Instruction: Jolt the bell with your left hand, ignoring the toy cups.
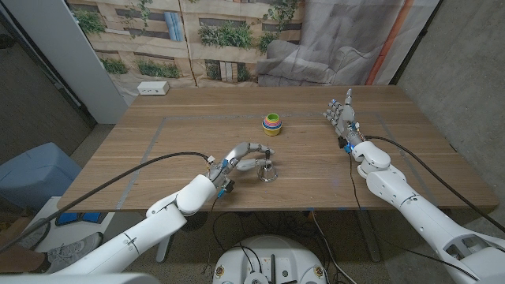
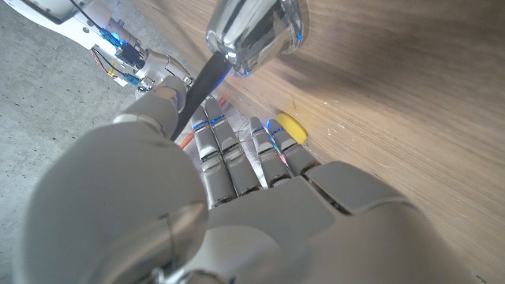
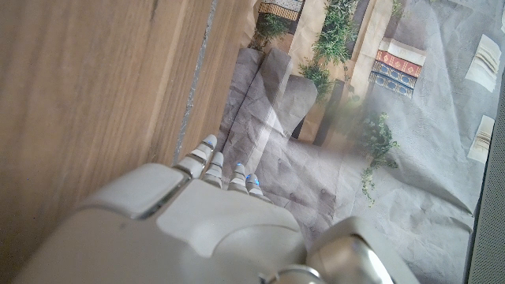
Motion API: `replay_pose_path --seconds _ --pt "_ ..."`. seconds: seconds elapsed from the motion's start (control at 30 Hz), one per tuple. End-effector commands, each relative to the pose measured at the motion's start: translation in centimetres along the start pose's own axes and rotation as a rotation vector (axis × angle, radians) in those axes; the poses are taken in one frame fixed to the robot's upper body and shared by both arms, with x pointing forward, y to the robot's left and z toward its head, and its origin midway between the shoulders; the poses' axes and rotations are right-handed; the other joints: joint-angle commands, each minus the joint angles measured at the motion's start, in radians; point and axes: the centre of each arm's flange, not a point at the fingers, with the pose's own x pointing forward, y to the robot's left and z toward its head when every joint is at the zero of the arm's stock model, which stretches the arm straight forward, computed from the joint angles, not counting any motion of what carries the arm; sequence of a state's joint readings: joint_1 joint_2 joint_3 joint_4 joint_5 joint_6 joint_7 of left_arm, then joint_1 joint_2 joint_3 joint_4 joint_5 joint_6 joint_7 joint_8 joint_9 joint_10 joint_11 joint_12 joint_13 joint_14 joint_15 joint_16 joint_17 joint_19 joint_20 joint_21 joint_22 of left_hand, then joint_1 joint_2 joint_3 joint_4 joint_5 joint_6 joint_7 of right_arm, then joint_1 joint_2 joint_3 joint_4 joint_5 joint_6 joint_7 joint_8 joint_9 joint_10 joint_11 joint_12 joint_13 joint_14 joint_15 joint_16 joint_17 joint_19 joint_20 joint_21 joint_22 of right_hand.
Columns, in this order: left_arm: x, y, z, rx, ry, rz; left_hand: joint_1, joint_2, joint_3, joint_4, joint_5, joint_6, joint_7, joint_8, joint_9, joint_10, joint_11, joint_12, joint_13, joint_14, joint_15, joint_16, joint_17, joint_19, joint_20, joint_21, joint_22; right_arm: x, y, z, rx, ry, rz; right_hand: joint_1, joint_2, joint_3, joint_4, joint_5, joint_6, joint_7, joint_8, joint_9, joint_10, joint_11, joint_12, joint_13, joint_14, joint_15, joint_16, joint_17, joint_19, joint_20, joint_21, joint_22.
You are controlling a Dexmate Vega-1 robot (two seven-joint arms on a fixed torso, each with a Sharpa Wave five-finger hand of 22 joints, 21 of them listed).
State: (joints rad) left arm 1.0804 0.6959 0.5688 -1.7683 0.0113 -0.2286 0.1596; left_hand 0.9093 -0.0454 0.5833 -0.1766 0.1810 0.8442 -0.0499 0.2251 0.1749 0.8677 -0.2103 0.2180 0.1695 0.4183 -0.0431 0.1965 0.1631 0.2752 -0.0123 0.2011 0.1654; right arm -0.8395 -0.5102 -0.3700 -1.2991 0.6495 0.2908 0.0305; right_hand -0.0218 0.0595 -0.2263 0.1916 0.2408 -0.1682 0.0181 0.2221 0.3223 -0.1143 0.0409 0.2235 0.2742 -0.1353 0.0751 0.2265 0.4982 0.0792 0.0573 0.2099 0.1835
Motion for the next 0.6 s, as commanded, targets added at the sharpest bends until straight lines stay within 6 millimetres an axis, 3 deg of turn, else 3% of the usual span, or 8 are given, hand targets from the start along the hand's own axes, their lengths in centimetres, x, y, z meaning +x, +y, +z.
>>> replay_pose_path --seconds 0.03,0.23,0.6 --pt "-0.69 0.64 0.06 0.014 0.013 0.075 0.016 -0.001 -0.009 0.0 -0.002 0.021 0.003 -0.004 0.002 0.026 -0.004 -0.003 0.004 0.019 -0.122 0.001 0.002 0.019 0.007 0.001 0.005 0.0 0.0 0.0 0.0 0.0 0.0 -0.002 0.104 -0.007 -0.001 0.008 -0.056 -0.002 0.005 0.004 -0.004 0.002 0.005 0.003 -0.007 -0.003 0.007 0.002 0.006 0.002 0.005 0.003" --pt "-0.93 0.61 -0.06 0.019 0.009 0.08 0.025 0.008 -0.024 0.002 -0.002 0.064 0.003 -0.009 0.003 0.091 -0.001 0.001 0.005 0.042 -0.126 0.0 0.002 0.037 0.01 0.001 0.005 0.0 0.01 0.0 0.0 0.0 0.0 -0.002 0.104 -0.007 -0.001 0.008 -0.057 -0.001 0.005 0.004 -0.004 0.002 0.005 0.002 -0.007 -0.004 0.007 0.002 0.006 0.002 0.005 0.003" --pt "-1.11 0.52 -0.06 0.025 0.004 0.101 0.033 0.026 -0.038 0.004 -0.003 0.108 0.007 -0.012 0.004 0.142 -0.001 0.0 0.007 0.064 -0.129 -0.001 0.002 0.055 0.009 0.001 0.005 0.0 0.03 0.0 0.0 0.0 0.0 -0.002 0.104 -0.007 -0.001 0.008 -0.054 -0.002 0.005 0.004 -0.003 0.003 0.006 0.002 -0.007 -0.004 0.007 0.002 0.006 0.002 0.005 0.003"
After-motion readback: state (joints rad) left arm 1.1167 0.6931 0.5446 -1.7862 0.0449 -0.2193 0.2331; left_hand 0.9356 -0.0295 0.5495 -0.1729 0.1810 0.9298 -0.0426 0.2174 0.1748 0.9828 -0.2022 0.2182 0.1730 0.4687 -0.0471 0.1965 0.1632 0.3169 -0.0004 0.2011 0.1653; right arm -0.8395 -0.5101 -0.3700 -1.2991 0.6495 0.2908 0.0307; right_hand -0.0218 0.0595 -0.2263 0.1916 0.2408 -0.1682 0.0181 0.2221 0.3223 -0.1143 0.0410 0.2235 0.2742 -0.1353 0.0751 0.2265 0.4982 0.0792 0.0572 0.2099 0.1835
